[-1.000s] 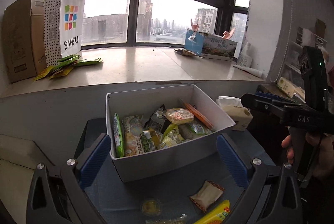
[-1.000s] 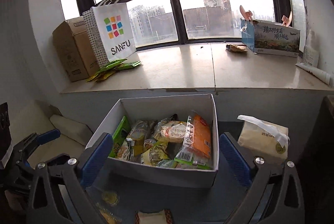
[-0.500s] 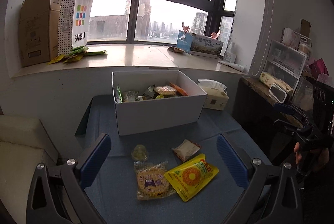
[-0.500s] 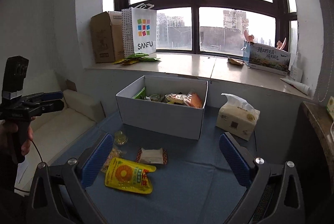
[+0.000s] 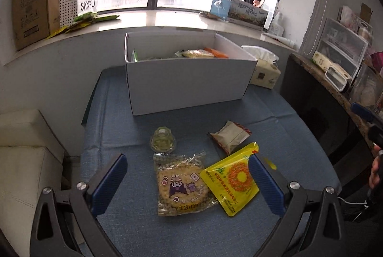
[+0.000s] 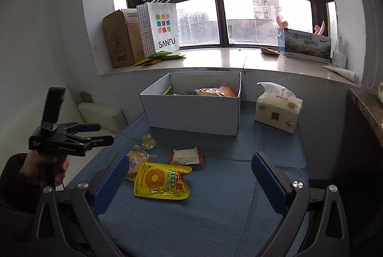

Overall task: Organize snacks
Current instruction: 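Grasp the second jelly cup with the left tool while the right tool grasps the wrapped pastry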

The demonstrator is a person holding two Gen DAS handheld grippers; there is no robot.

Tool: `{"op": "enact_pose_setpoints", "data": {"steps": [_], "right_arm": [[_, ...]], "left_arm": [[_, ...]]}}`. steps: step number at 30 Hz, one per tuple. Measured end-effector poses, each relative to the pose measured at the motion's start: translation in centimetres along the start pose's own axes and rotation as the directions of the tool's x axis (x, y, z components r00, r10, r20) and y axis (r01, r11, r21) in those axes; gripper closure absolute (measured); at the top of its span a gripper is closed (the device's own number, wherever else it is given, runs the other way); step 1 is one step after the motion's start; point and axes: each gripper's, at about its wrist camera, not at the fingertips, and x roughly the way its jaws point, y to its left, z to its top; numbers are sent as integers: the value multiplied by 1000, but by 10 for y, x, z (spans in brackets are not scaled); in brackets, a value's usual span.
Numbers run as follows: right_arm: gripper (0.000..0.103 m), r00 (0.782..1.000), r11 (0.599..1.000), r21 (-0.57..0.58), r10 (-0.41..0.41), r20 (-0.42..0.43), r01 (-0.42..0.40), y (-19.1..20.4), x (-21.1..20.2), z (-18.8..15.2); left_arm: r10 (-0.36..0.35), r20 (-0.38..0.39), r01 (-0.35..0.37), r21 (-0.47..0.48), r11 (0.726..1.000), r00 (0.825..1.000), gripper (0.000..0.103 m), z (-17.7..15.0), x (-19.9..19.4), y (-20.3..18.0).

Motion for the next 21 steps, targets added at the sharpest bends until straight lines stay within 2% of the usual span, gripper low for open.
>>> {"op": "enact_pose_setpoints", "data": {"steps": [5, 12, 17, 18, 21], "right_arm": [[0, 1000, 999, -31, 16, -11, -16, 12, 1, -1], [0, 1000, 998, -54, 18, -23, -19, 20, 4, -3], [0, 999, 998, -66, 19, -29, -21, 24, 5, -5], [0, 999, 998, -65, 19, -32, -21, 24, 5, -5], [0, 999, 998, -60, 16, -39, -18, 21, 8, -6]], "left_arm": [[7, -111, -10, -24, 1000, 994, 0, 7, 60, 21], [22, -189, -28, -31, 999, 982, 0, 17, 113, 34], [50, -226, -63, -50, 997, 973, 2, 20, 134, 43], [42, -227, -55, -53, 997, 973, 3, 20, 135, 43], [58, -228, -67, -30, 997, 972, 20, 20, 135, 40]]}}
